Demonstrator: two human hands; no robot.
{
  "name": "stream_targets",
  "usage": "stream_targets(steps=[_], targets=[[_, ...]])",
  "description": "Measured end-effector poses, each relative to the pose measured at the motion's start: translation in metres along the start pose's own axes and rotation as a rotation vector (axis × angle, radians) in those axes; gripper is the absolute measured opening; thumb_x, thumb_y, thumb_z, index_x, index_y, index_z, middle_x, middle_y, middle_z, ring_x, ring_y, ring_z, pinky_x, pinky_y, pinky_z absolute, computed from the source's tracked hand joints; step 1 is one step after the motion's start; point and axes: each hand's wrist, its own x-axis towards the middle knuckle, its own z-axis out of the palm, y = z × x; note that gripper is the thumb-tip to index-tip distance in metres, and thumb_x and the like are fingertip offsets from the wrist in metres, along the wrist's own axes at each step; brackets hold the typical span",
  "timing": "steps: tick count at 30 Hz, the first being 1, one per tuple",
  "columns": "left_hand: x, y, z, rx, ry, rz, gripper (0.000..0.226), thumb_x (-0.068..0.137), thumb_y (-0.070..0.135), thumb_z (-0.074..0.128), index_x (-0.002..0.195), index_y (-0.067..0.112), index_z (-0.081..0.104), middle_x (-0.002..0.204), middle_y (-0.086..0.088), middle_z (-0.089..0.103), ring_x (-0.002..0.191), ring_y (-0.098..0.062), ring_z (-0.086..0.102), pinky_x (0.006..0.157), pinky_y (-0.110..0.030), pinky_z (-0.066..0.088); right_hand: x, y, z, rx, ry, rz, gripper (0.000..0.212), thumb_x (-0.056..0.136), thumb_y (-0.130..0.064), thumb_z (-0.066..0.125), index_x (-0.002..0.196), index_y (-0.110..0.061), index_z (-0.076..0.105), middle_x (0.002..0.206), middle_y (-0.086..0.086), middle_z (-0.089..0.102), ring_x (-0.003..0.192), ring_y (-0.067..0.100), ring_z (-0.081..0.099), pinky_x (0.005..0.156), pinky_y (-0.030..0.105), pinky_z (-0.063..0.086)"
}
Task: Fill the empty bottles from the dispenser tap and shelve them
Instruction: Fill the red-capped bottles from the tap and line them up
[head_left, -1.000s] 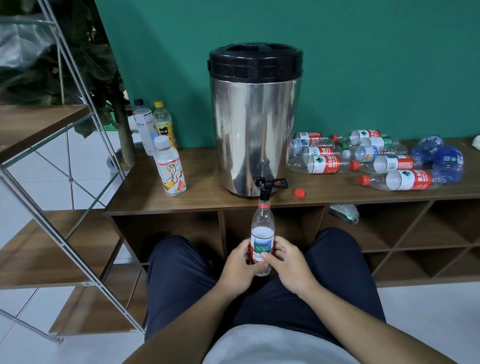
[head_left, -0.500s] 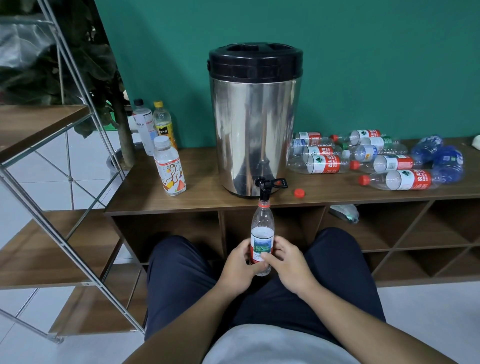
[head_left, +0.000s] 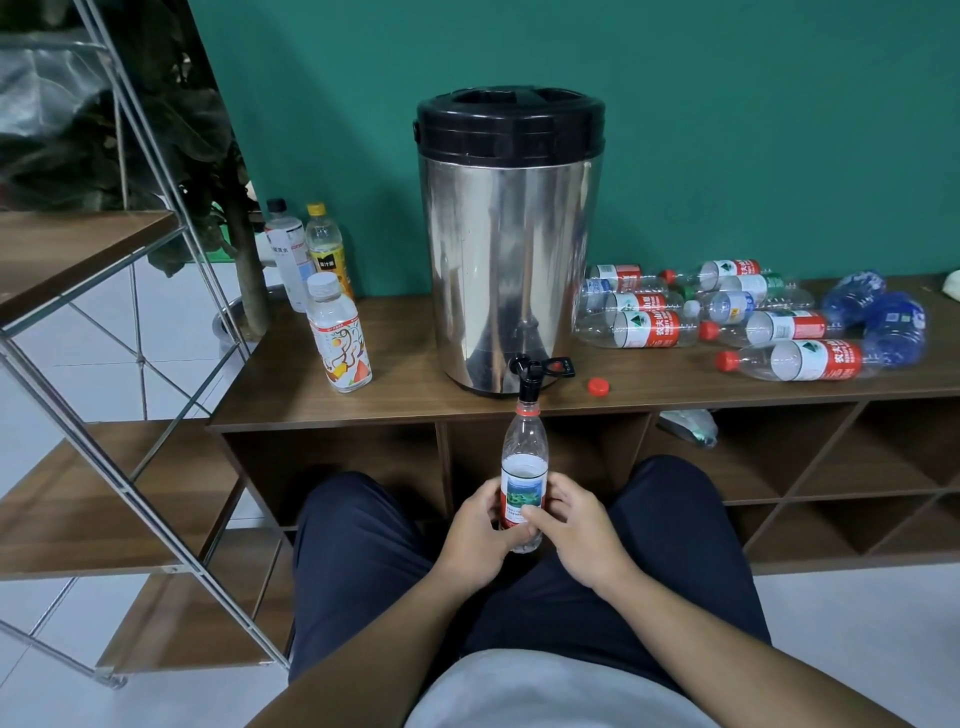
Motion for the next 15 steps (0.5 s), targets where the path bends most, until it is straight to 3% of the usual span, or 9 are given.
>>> stream_targets(steps=[15], targets=[[0.0018,-0.0015,-0.0003,-0.016,-0.004,0.004,0.060,0.094,0.015,0.091,0.145,0.034,0.067,0.135,0.014,0.077,0.129,-0.009,0.072,0.115,-0.043,0.059,-0.0030,-0.0052,-0.0003,-0.016,0.008,-0.006,0.043,0.099,-0.014,0.082,0.133,-0.037,0.070,0.126,-0.014,0.079,0.120,0.009,0.074,0.105,0.043,0.062]])
